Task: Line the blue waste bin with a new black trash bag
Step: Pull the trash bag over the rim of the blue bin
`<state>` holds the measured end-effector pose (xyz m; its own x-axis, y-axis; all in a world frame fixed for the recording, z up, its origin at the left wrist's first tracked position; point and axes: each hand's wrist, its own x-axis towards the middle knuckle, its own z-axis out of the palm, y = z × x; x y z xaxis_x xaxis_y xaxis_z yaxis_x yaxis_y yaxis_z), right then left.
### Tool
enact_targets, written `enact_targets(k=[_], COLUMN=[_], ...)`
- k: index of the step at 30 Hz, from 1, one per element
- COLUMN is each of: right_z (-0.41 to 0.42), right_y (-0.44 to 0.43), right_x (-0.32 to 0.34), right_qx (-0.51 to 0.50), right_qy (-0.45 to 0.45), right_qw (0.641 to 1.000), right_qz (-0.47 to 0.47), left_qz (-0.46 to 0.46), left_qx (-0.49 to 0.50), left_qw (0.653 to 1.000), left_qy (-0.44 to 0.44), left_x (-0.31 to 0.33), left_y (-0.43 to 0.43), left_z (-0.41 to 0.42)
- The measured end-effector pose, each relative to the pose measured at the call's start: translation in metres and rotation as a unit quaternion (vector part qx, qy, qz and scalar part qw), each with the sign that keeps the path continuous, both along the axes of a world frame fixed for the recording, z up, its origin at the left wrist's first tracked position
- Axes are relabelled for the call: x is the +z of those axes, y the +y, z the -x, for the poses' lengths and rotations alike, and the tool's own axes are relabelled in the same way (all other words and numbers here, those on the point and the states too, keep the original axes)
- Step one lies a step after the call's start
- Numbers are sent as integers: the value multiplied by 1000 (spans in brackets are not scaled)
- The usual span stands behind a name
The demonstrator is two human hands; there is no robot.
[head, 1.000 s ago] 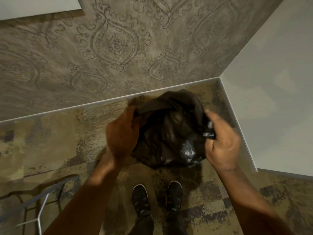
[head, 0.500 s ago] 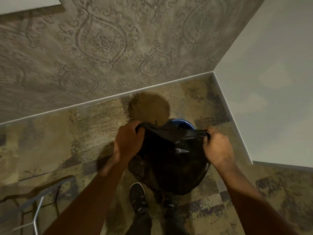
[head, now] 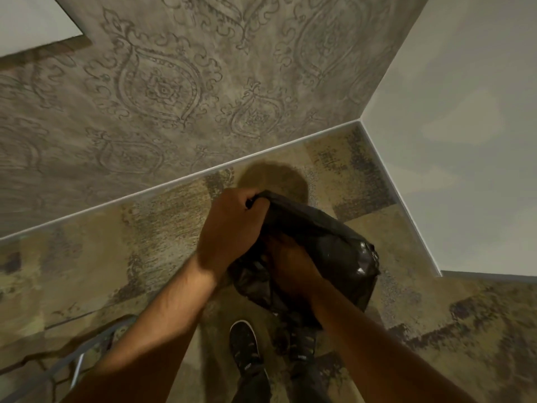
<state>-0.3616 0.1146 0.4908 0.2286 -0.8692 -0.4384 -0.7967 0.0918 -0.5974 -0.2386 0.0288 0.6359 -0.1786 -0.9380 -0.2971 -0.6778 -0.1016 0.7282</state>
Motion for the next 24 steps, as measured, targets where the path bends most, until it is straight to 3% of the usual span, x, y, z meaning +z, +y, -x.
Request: enact_targets(k=[2, 5, 10, 13, 15, 18, 20, 24], right_z=[-2, -3, 16, 21, 21, 20, 27, 54], right_y=[-5, 7, 43, 34, 24, 20, 15, -8], right_x=[-25, -36, -83, -30, 2, 19, 5, -4], right_qx=[55, 97, 41, 15, 27, 43, 50, 9], right_qy=[75, 121, 98, 38, 34, 96, 110, 48], right_qw=[995, 985, 983, 983, 994, 988, 984, 999], right_qz=[-29, -78, -151, -180, -103, 116, 127, -19], left_qz=[23, 53, 76, 82, 76, 49, 24, 14], left_qx=[2, 31, 62, 25, -13, -73, -106, -85], left_qw=[1000, 998, 995, 996, 996, 995, 993, 996], left_qy=[-2, -3, -5, -28, -33, -37, -36, -18], left_x=[13, 25, 28, 22, 16, 14, 15, 20], left_y=[-9, -25, -38, -33, -26, -16, -11, -13], left_z=[-2, -9, -10, 0, 7, 17, 21, 24])
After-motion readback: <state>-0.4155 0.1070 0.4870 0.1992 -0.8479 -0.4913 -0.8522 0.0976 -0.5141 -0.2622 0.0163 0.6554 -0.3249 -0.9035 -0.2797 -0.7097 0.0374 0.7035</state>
